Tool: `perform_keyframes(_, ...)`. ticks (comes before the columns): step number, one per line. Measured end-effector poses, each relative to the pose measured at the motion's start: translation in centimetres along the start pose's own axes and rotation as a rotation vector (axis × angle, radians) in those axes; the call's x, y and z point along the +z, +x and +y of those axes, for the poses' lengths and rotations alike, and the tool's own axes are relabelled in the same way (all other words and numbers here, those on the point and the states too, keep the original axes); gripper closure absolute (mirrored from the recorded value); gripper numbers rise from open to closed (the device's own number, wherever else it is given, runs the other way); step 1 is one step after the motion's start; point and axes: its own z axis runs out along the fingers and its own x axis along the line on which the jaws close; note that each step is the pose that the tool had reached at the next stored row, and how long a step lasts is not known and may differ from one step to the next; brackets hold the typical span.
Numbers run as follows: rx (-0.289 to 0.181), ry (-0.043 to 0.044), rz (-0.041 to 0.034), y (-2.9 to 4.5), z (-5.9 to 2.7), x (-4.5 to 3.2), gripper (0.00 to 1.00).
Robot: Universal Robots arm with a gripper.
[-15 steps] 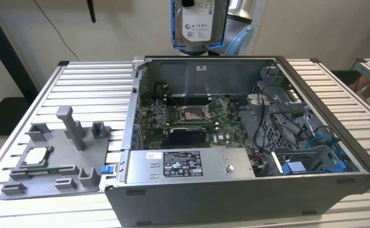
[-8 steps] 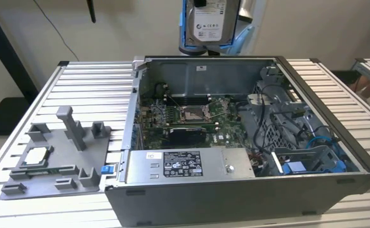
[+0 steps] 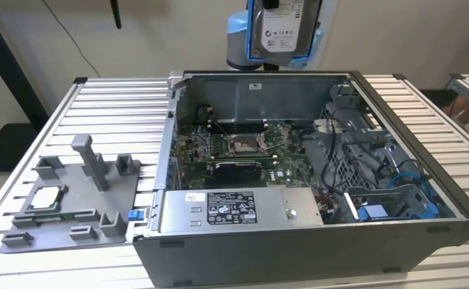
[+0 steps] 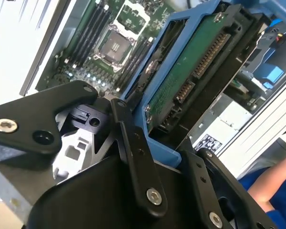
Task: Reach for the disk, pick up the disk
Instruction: 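Pick up the disk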
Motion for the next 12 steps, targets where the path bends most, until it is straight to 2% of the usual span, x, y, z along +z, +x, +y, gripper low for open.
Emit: perform_keyframes(12, 0.0, 0.0, 0.0, 0.11, -3.38, 0.34, 1.0)
